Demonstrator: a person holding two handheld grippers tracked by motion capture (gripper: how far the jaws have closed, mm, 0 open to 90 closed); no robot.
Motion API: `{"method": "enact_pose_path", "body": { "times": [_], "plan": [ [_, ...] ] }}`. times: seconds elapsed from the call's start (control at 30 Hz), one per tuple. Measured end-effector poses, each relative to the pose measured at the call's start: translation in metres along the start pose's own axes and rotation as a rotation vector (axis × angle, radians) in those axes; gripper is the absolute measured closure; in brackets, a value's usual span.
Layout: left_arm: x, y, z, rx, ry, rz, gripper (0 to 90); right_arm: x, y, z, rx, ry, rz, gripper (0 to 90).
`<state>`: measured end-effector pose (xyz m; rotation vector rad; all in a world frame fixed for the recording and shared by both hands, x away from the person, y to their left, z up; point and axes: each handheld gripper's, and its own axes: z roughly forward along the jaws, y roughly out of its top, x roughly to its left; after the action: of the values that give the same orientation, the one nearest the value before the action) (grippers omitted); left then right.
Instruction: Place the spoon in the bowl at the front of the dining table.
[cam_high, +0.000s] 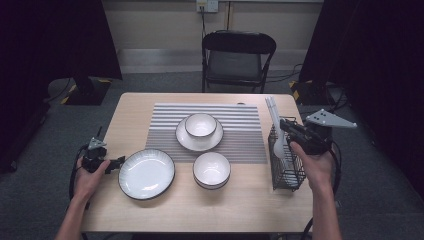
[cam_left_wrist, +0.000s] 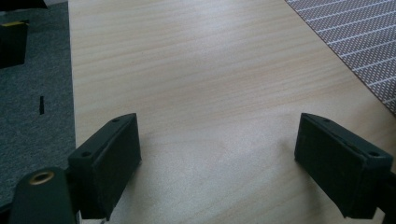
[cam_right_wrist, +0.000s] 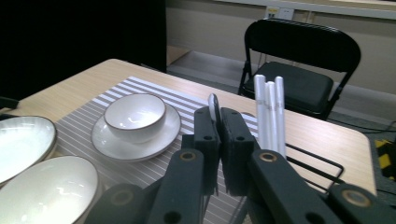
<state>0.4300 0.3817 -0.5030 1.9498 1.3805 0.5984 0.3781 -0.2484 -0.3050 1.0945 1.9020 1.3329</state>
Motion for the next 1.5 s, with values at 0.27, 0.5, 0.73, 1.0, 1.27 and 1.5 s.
{"method": "enact_pose_path", "body": {
  "times": [0.27, 0.5, 0.73, 1.0, 1.27, 1.5],
  "plan": [
    [0.0, 0.0, 0.0, 0.0, 0.0, 0.0, 13.7, 0.007, 0.003, 0.009, -0.003, 0.021, -0.006, 86.5],
    [0.0, 0.0, 0.0, 0.0, 0.0, 0.001, 13.7, 0.015, 0.007, 0.019, -0.002, 0.044, -0.014, 86.4],
    [0.0, 0.0, 0.0, 0.0, -0.001, 0.001, 13.7, 0.023, 0.008, 0.029, 0.009, 0.062, -0.023, 86.4],
    [0.0, 0.0, 0.0, 0.0, -0.001, 0.001, 13.7, 0.029, 0.01, 0.037, 0.005, 0.082, -0.023, 86.4],
    [0.0, 0.0, 0.0, 0.0, -0.001, 0.001, 13.7, 0.032, 0.011, 0.047, 0.01, 0.101, -0.009, 86.4],
    [0.0, 0.0, 0.0, 0.0, -0.001, 0.002, 13.7, 0.039, 0.012, 0.057, 0.017, 0.115, -0.011, 86.4]
  ]
}}
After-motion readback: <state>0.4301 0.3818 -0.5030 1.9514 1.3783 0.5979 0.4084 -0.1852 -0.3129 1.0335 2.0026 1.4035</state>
